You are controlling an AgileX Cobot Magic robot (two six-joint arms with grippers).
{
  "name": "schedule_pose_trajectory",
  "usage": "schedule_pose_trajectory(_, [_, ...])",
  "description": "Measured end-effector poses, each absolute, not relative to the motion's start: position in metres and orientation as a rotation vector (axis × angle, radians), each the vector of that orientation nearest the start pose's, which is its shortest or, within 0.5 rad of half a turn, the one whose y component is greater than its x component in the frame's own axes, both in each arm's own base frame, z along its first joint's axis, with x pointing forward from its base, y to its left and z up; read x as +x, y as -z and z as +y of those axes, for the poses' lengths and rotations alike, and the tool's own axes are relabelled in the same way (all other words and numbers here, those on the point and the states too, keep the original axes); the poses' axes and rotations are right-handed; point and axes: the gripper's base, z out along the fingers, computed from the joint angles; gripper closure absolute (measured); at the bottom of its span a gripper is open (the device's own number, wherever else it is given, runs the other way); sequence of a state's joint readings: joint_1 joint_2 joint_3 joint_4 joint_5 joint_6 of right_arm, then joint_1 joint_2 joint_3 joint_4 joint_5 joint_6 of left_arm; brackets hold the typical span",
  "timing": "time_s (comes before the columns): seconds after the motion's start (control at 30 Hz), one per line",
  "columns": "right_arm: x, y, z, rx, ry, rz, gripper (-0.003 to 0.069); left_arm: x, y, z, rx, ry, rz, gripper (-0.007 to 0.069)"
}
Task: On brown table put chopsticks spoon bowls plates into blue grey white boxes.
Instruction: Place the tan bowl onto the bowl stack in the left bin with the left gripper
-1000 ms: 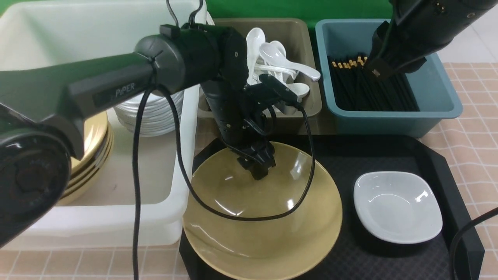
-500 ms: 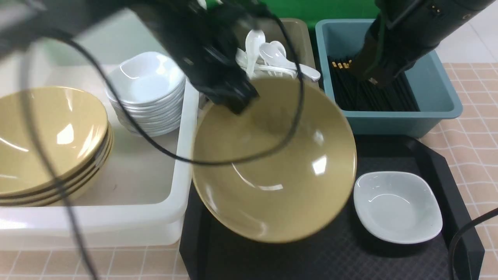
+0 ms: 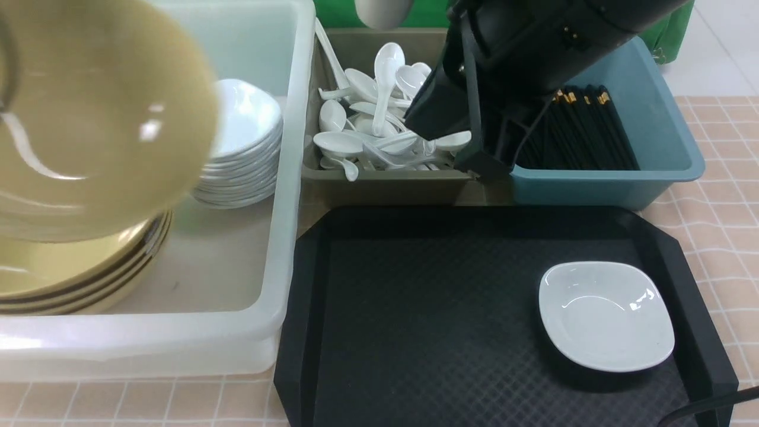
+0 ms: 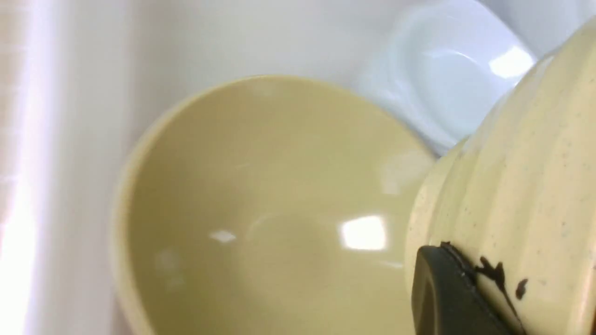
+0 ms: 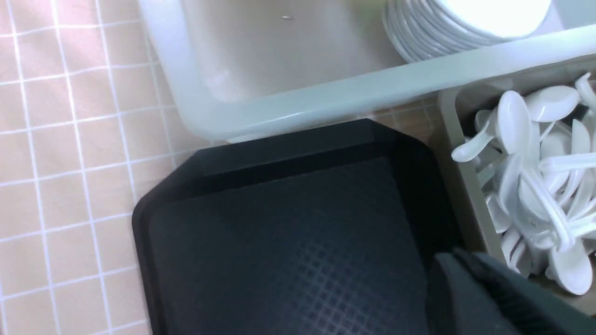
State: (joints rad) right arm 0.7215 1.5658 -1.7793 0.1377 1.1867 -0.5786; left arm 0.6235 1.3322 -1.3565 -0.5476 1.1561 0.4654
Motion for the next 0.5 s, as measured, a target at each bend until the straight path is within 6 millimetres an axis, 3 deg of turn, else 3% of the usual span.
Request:
schedule_pose_trajectory(0.13, [0.24,-0.429,0.226,-1.486,-0.241,1.967,0.0622,0.235,-0.363,0.142,-0.429,0.214,2.377,0.0617])
schedule_pose_trajectory(0.33, [0.24,-0.429,0.226,-1.486,-0.237,1.967,0.0622,0.262,-0.32,0.155,-0.429,0.234,2.449,0.0568])
schedule_pose_trajectory(0.5, [0.24,-0.429,0.226,-1.49,-0.234,1.964,0.0622,0.277,-0.301,0.153,-0.325,0.175,2.529,0.0391])
